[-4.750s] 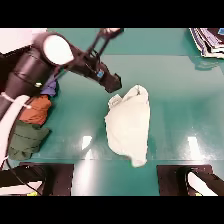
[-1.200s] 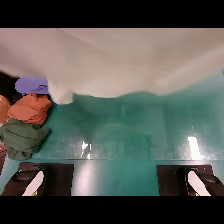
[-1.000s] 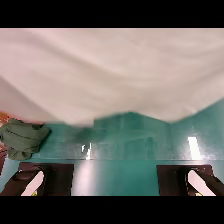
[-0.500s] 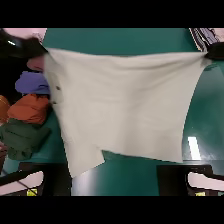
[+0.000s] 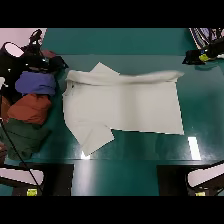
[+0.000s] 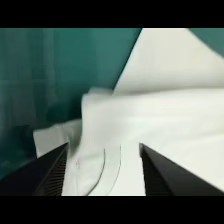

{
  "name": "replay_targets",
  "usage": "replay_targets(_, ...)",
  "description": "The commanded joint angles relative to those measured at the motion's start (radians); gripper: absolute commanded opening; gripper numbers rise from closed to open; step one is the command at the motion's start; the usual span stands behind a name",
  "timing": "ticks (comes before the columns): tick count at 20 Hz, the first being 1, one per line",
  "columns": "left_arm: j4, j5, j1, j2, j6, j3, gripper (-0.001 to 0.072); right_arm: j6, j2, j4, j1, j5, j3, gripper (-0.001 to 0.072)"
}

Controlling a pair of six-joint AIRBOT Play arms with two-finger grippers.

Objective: Fold the shirts.

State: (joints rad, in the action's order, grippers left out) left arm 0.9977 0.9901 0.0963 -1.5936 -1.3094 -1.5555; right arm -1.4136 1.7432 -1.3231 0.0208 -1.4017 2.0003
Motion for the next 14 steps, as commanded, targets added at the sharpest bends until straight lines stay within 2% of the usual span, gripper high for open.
replay_targets(1,0.029,0.186,0.038,0.013,0.000,-0.025,0.0483,0.013,-0.017,0.183,-0.046,-0.104,-0.034,0.0318)
replay_targets(3,0.086,0.245,0.071,0.082,-0.031,0.064,0.0483,0.024,-0.108,0.242,-0.086,-0.102,-0.177,0.0318)
replay_targets(6,0.121,0.240,0.079,0.229,-0.036,0.322,0.0483,0.046,-0.284,0.285,-0.137,-0.068,-0.455,0.0318)
replay_targets(9,0.117,0.204,0.078,0.387,-0.053,0.623,0.0483,0.047,-0.444,0.338,-0.178,-0.006,-0.710,0.0319)
replay_targets(10,0.114,0.189,0.078,0.433,-0.056,0.715,0.0483,0.048,-0.486,0.347,-0.187,0.013,-0.776,0.0342)
replay_targets(14,0.027,0.116,0.078,0.515,-0.057,0.943,0.0483,0.058,-0.586,0.364,-0.203,0.045,-0.922,0.0345)
